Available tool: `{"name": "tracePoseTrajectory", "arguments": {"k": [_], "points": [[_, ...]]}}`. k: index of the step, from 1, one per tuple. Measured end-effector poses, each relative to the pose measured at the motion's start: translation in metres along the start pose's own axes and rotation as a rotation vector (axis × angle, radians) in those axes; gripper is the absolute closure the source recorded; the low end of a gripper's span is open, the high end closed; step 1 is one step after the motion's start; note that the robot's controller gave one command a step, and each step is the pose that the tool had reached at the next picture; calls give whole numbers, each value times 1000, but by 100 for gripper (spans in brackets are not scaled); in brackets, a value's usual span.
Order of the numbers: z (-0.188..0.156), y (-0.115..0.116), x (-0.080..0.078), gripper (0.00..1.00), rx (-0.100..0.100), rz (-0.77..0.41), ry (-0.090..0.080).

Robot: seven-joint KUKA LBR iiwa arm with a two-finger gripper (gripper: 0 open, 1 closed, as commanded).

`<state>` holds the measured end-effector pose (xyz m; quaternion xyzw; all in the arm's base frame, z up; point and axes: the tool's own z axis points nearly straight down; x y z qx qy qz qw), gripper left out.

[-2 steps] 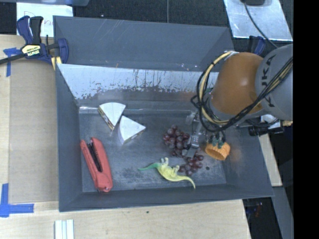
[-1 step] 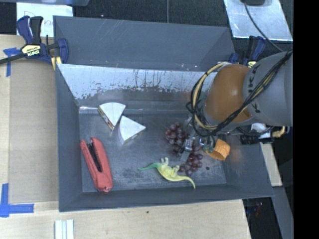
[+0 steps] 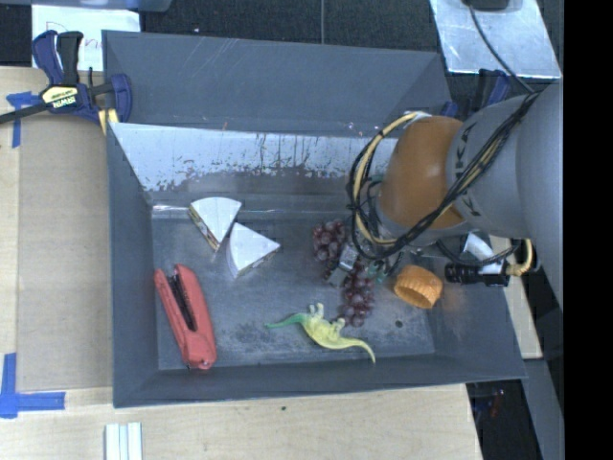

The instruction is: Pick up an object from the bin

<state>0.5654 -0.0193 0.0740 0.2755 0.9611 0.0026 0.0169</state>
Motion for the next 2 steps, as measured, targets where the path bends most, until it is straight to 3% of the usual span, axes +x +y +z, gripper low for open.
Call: {"name": "tracePoseTrajectory", "arguments": {"k": [1, 2], "points": [[0, 0, 0, 100, 0, 0, 0], [-21, -2, 2, 100, 6, -2, 9]]}}
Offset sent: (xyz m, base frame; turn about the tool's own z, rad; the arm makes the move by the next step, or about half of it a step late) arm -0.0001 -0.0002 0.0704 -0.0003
